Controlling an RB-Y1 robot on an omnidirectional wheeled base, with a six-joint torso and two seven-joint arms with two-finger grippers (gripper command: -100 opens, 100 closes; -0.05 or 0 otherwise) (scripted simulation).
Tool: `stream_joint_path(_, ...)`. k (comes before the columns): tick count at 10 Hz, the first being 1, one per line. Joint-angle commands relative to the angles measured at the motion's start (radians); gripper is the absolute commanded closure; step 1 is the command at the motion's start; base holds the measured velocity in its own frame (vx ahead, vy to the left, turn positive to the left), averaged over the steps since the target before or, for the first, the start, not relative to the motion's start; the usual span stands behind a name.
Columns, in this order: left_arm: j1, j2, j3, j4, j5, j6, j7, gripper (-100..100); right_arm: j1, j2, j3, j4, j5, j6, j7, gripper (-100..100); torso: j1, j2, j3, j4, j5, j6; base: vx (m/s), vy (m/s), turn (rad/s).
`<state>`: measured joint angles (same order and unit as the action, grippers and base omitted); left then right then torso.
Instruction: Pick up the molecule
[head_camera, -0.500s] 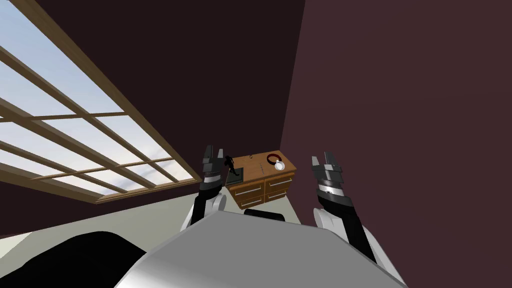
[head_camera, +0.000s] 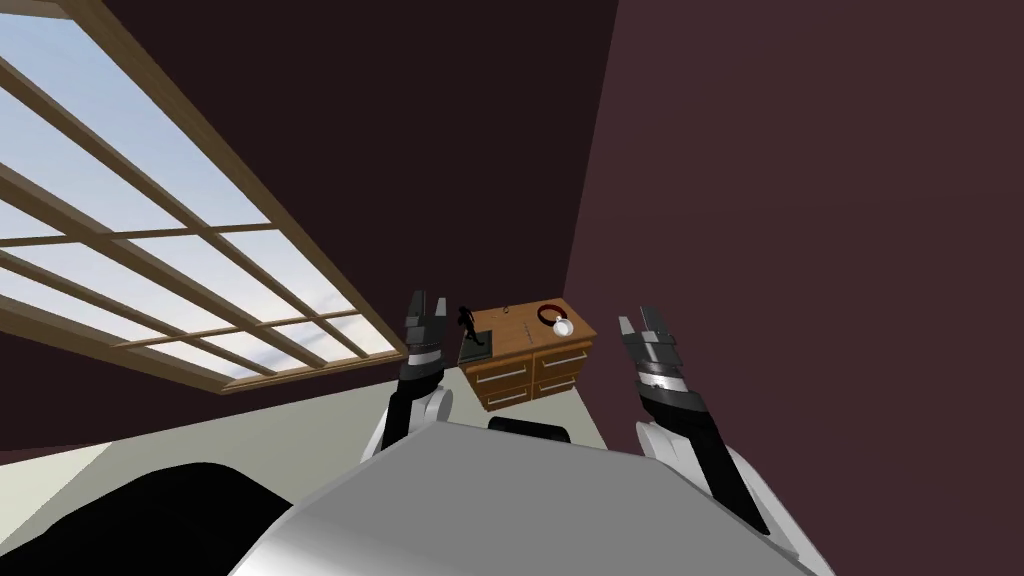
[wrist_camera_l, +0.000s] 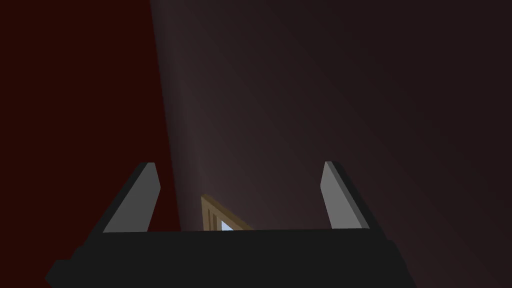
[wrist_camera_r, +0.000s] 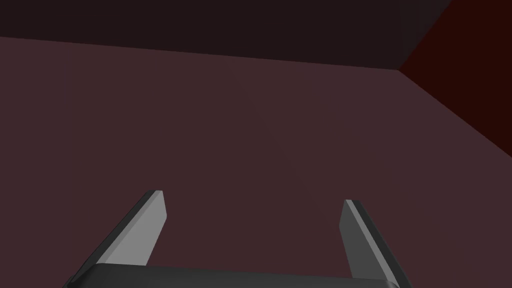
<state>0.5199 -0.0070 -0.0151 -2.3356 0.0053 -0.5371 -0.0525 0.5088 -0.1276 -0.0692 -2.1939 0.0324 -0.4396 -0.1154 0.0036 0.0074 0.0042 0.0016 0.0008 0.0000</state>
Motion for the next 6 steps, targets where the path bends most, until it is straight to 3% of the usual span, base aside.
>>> stream_joint_path(1, 0.0, 0.0, 0.0, 0.0, 0.0, 0.0, 0.0, 0, 0.005, -0.048, -0.003, 0.024, -0.011, -0.003, 0.005, -100, 0.0, 0.0, 0.0, 0.0, 0.0, 0.0, -0.132, 0.095, 0.084)
stream_joint_path(5, 0.0, 0.0, 0.0, 0.0, 0.0, 0.0, 0.0, 0, 0.014, -0.171, -0.007, 0.121, -0.042, -0.013, 0.022, -100, 0.0, 0.003, 0.002, 0.001, 0.0, 0.0, -0.165, 0.072, 0.108)
stream_joint_path(6, 0.0, 0.0, 0.0, 0.0, 0.0, 0.0, 0.0, 0, 0.014, -0.179, -0.007, 0.121, -0.042, -0.013, 0.022, -100, 0.001, 0.004, 0.003, 0.001, 0.0, 0.0, -0.108, 0.094, 0.038)
